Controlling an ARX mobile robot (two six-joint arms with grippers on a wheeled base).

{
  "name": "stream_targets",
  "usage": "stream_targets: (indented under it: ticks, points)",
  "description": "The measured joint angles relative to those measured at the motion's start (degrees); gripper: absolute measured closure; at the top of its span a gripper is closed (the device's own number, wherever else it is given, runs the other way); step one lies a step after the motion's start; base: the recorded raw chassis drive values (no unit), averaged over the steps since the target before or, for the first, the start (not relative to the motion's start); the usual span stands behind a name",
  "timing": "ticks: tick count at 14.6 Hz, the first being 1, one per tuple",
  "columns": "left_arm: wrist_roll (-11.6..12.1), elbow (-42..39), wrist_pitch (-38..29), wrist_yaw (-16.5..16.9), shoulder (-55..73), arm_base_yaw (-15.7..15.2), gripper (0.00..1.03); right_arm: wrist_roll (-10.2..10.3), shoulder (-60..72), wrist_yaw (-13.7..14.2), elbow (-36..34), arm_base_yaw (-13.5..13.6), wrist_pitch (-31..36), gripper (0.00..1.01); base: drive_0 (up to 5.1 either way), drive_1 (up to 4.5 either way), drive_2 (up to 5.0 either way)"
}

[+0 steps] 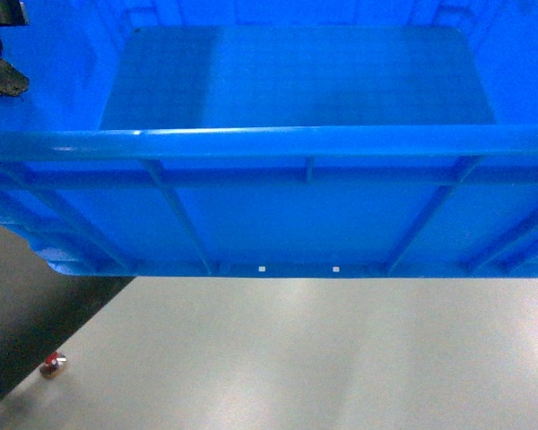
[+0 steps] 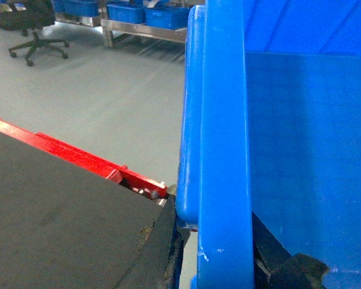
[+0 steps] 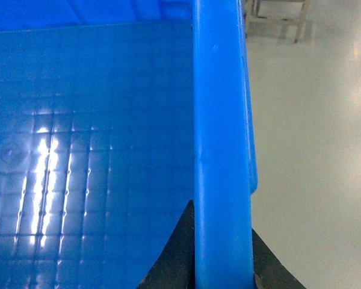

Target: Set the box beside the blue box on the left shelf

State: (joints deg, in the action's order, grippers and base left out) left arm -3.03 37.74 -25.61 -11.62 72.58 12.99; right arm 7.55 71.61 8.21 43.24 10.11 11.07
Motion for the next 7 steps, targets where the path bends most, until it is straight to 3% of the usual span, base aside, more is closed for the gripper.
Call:
stream_targets:
  ticks: [7]
  points:
    - [0.0,0.0,0.0,0.0,0.0,0.0,0.86,-0.1,0.0,0.0,0.0,0.0,0.0,0.93,-1.6,-1.61,-1.6]
